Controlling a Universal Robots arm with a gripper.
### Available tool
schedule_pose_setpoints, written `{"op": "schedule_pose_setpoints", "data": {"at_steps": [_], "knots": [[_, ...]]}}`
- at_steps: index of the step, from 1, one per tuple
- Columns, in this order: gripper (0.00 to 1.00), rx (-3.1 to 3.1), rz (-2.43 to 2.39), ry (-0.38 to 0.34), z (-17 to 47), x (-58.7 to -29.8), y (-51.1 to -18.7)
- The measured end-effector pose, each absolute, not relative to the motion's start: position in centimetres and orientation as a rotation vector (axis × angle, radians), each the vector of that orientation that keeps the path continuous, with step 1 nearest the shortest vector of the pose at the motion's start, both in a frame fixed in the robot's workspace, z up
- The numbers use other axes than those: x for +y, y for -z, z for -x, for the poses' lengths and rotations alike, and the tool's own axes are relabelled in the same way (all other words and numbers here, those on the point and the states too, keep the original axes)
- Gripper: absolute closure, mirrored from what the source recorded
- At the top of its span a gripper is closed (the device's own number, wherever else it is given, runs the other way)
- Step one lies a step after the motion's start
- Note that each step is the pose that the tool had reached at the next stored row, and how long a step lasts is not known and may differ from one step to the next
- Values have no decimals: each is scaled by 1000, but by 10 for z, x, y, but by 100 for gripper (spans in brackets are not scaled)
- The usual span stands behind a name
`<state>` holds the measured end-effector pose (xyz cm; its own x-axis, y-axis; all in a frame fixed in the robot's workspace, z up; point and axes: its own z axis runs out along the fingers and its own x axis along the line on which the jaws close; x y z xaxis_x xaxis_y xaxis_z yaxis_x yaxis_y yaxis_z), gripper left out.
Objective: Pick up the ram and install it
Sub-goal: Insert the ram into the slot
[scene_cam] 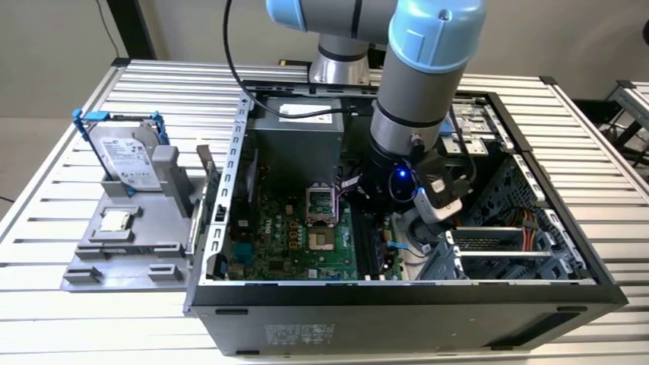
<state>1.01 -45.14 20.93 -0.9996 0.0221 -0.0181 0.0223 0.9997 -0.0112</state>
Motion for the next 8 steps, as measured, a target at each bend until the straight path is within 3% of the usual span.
{"op": "schedule_pose_setpoints", "data": {"at_steps": [8], "knots": [[100,3123,-35,18,-10,-451,-209]]}}
